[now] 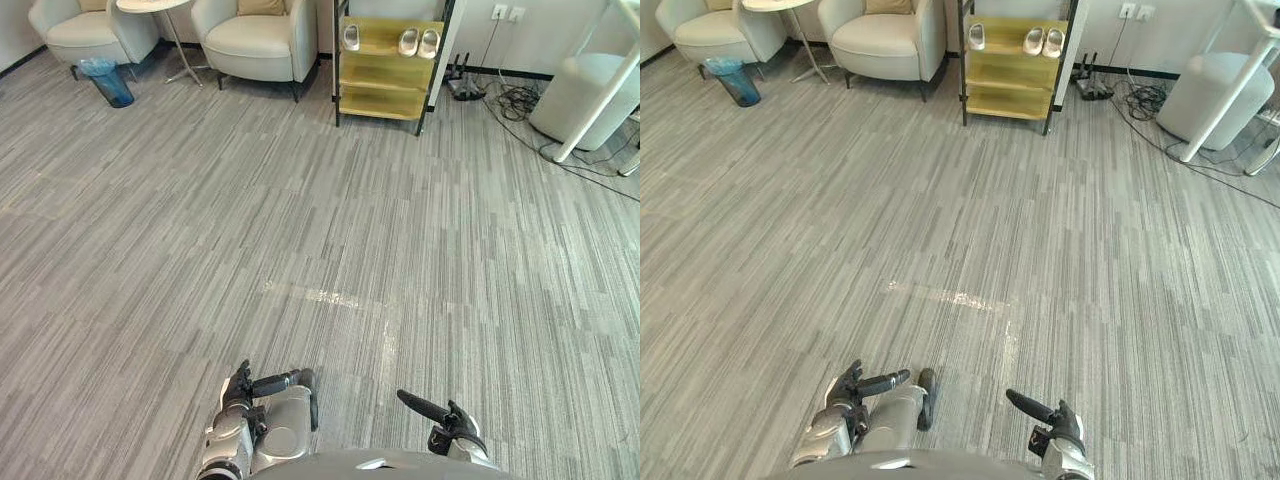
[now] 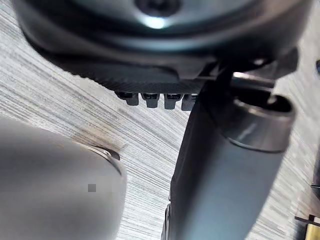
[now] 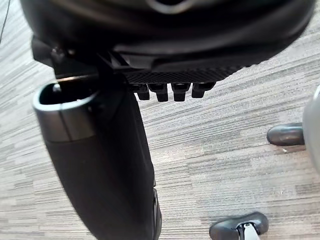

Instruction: Pick up cushions and gather them together orderly.

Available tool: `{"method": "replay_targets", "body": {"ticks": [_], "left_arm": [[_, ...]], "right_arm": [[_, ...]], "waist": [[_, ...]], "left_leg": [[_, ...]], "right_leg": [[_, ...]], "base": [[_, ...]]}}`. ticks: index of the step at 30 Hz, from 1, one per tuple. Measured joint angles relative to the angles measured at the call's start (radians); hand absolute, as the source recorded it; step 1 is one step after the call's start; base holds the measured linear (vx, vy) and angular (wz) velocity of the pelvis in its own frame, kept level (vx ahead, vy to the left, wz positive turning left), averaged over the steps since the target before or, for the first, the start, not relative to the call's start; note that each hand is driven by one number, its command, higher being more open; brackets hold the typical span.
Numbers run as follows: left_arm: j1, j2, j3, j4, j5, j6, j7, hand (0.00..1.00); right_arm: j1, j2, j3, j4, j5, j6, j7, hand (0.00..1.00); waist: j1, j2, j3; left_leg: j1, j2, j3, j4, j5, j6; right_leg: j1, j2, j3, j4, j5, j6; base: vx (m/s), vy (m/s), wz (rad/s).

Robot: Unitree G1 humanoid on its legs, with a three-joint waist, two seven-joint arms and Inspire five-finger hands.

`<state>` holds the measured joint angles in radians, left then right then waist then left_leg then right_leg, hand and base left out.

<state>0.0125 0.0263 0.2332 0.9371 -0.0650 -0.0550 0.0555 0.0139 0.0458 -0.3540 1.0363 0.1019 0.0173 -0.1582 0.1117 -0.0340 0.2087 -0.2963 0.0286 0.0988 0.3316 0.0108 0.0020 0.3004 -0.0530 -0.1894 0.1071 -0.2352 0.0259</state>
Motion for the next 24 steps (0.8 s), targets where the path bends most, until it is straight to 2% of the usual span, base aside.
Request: {"method": "replay_targets", "body": {"ticks": [1, 2, 3, 4, 5, 6, 7, 8, 9, 10, 11, 12, 13, 14, 15, 16, 17, 18, 19, 20, 21, 22, 23, 24], "left_arm": [[0.002, 0.001, 0.003, 0.0, -0.003, 0.0, 0.001, 1.0], [0.01, 0.004, 0.004, 0.001, -0.002, 0.001, 0.001, 1.0], [0.01, 0.004, 0.004, 0.001, -0.002, 0.001, 0.001, 1.0], [0.014, 0.017, -0.008, 0.012, -0.003, 0.001, 0.001, 1.0], [0.013, 0.018, -0.023, 0.019, -0.003, 0.002, 0.001, 1.0], [0.012, 0.02, -0.032, 0.031, -0.003, 0.003, 0.001, 1.0], [0.012, 0.026, -0.045, 0.035, -0.002, 0.011, 0.002, 1.0], [0.015, 0.027, -0.063, 0.054, -0.002, 0.013, 0.002, 1.0], [0.017, 0.027, -0.064, 0.06, -0.002, 0.013, 0.002, 1.0], [0.014, 0.027, -0.064, 0.072, -0.002, 0.012, 0.002, 1.0], [0.014, 0.026, -0.064, 0.072, -0.002, 0.012, 0.002, 1.0], [0.014, 0.023, -0.061, 0.075, -0.002, 0.012, 0.002, 1.0], [0.014, 0.024, -0.06, 0.077, -0.002, 0.012, 0.002, 1.0], [0.017, 0.028, -0.059, 0.082, -0.002, 0.012, 0.002, 1.0], [0.021, 0.033, -0.051, 0.087, -0.008, 0.013, 0.002, 1.0], [0.013, 0.026, -0.039, 0.104, -0.003, 0.012, 0.005, 1.0], [0.013, 0.02, -0.033, 0.107, -0.002, 0.011, 0.005, 1.0], [0.02, -0.013, -0.011, 0.109, 0.0, 0.012, 0.003, 1.0], [0.021, -0.013, -0.011, 0.109, 0.001, 0.012, 0.002, 1.0], [0.021, -0.013, -0.006, 0.108, 0.005, 0.012, 0.001, 1.0], [0.018, -0.015, 0.005, 0.105, 0.016, 0.012, -0.002, 1.0], [0.016, -0.011, 0.012, 0.101, 0.019, 0.012, -0.004, 1.0], [0.019, -0.023, 0.022, 0.082, 0.019, 0.012, -0.005, 1.0], [0.022, -0.028, 0.025, 0.066, 0.019, 0.012, -0.004, 1.0]], "right_arm": [[0.001, 0.005, -0.001, 0.0, -0.001, 0.002, 0.0, 1.0], [0.004, 0.012, -0.001, -0.001, -0.003, 0.001, 0.001, 1.0], [0.004, 0.012, -0.001, -0.001, -0.003, 0.001, 0.001, 1.0], [0.003, 0.019, -0.003, 0.0, -0.004, -0.001, 0.005, 1.0], [0.001, 0.021, -0.002, -0.001, -0.004, -0.003, 0.006, 1.0], [-0.004, 0.022, -0.002, -0.007, -0.005, -0.004, 0.011, 1.0], [-0.003, 0.019, -0.001, -0.017, -0.009, -0.007, 0.018, 1.0], [-0.001, 0.006, 0.004, -0.032, -0.023, -0.015, 0.02, 1.0], [0.0, 0.003, 0.006, -0.032, -0.023, -0.018, 0.02, 1.0], [0.002, -0.008, 0.006, -0.031, -0.024, -0.024, 0.022, 1.0], [0.0, -0.014, 0.006, -0.031, -0.024, -0.026, 0.022, 1.0], [-0.002, -0.021, 0.002, -0.031, -0.024, -0.031, 0.022, 1.0], [-0.002, -0.023, 0.001, -0.031, -0.024, -0.031, 0.022, 1.0], [-0.002, -0.026, 0.001, -0.026, -0.024, -0.031, 0.022, 1.0], [0.0, -0.027, 0.001, -0.016, -0.024, -0.031, 0.021, 1.0], [-0.001, -0.049, 0.0, 0.017, -0.027, -0.021, 0.025, 1.0], [0.0, -0.055, -0.001, 0.02, -0.031, -0.021, 0.024, 1.0], [0.002, -0.063, -0.03, 0.022, -0.034, -0.02, 0.022, 1.0], [0.003, -0.063, -0.04, 0.023, -0.031, -0.022, 0.022, 1.0], [0.005, -0.059, -0.06, 0.027, -0.031, -0.02, 0.021, 1.0], [0.017, -0.054, -0.061, 0.021, -0.029, -0.021, 0.02, 1.0], [0.025, -0.053, -0.056, 0.015, -0.028, -0.023, 0.02, 1.0], [0.038, -0.055, -0.047, 0.008, -0.029, -0.023, 0.02, 1.0], [0.042, -0.055, -0.046, 0.008, -0.028, -0.023, 0.02, 1.0]], "waist": [[0.001, -0.005, -0.005], [0.003, -0.016, -0.02], [0.003, -0.016, -0.02], [0.003, -0.019, -0.029], [0.003, -0.02, -0.029], [0.001, -0.02, -0.027], [-0.009, -0.013, -0.024], [-0.016, -0.004, -0.02], [-0.017, -0.001, -0.02], [-0.026, 0.003, -0.019], [-0.034, 0.004, -0.019], [-0.038, 0.008, -0.017], [-0.038, 0.009, -0.016], [-0.039, 0.005, -0.016], [-0.039, -0.004, -0.015], [-0.037, 0.012, -0.018], [-0.037, 0.023, -0.023], [-0.038, 0.056, -0.031], [-0.039, 0.06, -0.033], [-0.04, 0.062, -0.032], [-0.042, 0.06, -0.031], [-0.043, 0.06, -0.03], [-0.039, 0.065, -0.03], [-0.034, 0.064, -0.029]], "left_leg": [[-0.001, -0.001, 0.012, 0.047, -0.033, 0.015], [0.022, -0.002, 0.037, 0.074, -0.075, 0.03], [0.022, -0.002, 0.037, 0.074, -0.075, 0.03], [0.067, -0.001, 0.041, 0.061, -0.111, 0.026], [0.102, -0.001, 0.045, 0.037, -0.126, 0.025], [0.171, -0.004, 0.051, -0.021, -0.143, 0.022], [0.236, -0.007, 0.053, -0.063, -0.152, 0.024], [0.309, 0.001, 0.051, -0.098, -0.17, 0.025], [0.328, 0.004, 0.051, -0.106, -0.171, 0.022], [0.384, 0.018, 0.042, -0.139, -0.176, 0.015], [0.405, 0.028, 0.031, -0.156, -0.179, 0.009], [0.426, 0.046, 0.023, -0.173, -0.19, -0.011], [0.432, 0.054, 0.022, -0.175, -0.195, -0.018], [0.444, 0.06, 0.022, -0.179, -0.208, -0.038], [0.458, 0.056, 0.017, -0.181, -0.22, -0.056], [0.489, 0.082, 0.001, -0.182, -0.24, -0.079], [0.487, 0.091, 0.002, -0.182, -0.24, -0.079], [0.494, 0.123, 0.003, -0.177, -0.239, -0.078], [0.493, 0.13, 0.001, -0.167, -0.239, -0.078], [0.478, 0.152, -0.013, -0.095, -0.241, -0.08], [0.425, 0.177, -0.044, 0.049, -0.248, -0.092], [0.381, 0.192, -0.066, 0.16, -0.255, -0.103], [0.302, 0.217, -0.08, 0.338, -0.267, -0.121], [0.27, 0.227, -0.076, 0.395, -0.274, -0.119]], "right_leg": [[-0.003, -0.008, 0.023, 0.048, 0.014, 0.021], [-0.034, -0.022, 0.048, 0.158, 0.027, 0.024], [-0.034, -0.022, 0.048, 0.158, 0.027, 0.024], [-0.09, -0.034, 0.058, 0.322, 0.056, 0.044], [-0.134, -0.045, 0.05, 0.438, 0.091, 0.068], [-0.227, -0.085, 0.024, 0.645, 0.202, 0.085], [-0.306, -0.129, -0.016, 0.809, 0.151, 0.048], [-0.362, -0.152, -0.064, 0.861, 0.064, 0.006], [-0.373, -0.154, -0.078, 0.855, 0.047, 0.002], [-0.426, -0.155, -0.134, 0.768, -0.009, -0.013], [-0.46, -0.149, -0.155, 0.689, -0.014, -0.016], [-0.509, -0.128, -0.159, 0.541, -0.003, -0.006], [-0.516, -0.121, -0.158, 0.492, 0.005, 0.002], [-0.531, -0.104, -0.153, 0.366, 0.039, 0.014], [-0.53, -0.094, -0.133, 0.263, 0.111, 0.012], [-0.512, -0.061, -0.11, 0.258, 0.219, -0.053], [-0.512, -0.048, -0.105, 0.257, 0.209, -0.057], [-0.512, -0.016, -0.112, 0.269, 0.153, -0.068], [-0.51, -0.011, -0.117, 0.275, 0.136, -0.073], [-0.481, 0.003, -0.132, 0.275, 0.098, -0.073], [-0.434, 0.015, -0.154, 0.255, 0.081, -0.075], [-0.406, 0.023, -0.168, 0.239, 0.076, -0.081], [-0.357, 0.042, -0.194, 0.214, 0.069, -0.082], [-0.329, 0.05, -0.201, 0.2, 0.067, -0.084]], "base": [[0.42, 0.109, 0.08], [0.41, 0.102, 0.06], [0.32, 0.078, -0.07], [0.32, 0.063, -0.1], [0.41, 0.063, -0.22], [0.4, 0.05, -0.2], [0.46, 0.034, -0.18], [0.36, 0.014, -0.05], [0.41, -0.012, 0.14], [0.32, -0.07, 0.26], [0.4, -0.134, 0.38], [0.36, -0.151, 0.26], [0.37, -0.2, 0.18], [0.22, -0.134, 0.1], [0.49, -0.311, 0.12], [0.41, -0.271, 0.07], [0.57, -0.38, -0.05], [0.31, -0.218, -0.08], [0.45, -0.348, 0.02], [0.42, -0.353, 0.33], [0.41, -0.349, 0.47], [0.31, -0.246, 0.58], [0.23, -0.16, 0.4], [0.26, -0.148, 0.34]]}}
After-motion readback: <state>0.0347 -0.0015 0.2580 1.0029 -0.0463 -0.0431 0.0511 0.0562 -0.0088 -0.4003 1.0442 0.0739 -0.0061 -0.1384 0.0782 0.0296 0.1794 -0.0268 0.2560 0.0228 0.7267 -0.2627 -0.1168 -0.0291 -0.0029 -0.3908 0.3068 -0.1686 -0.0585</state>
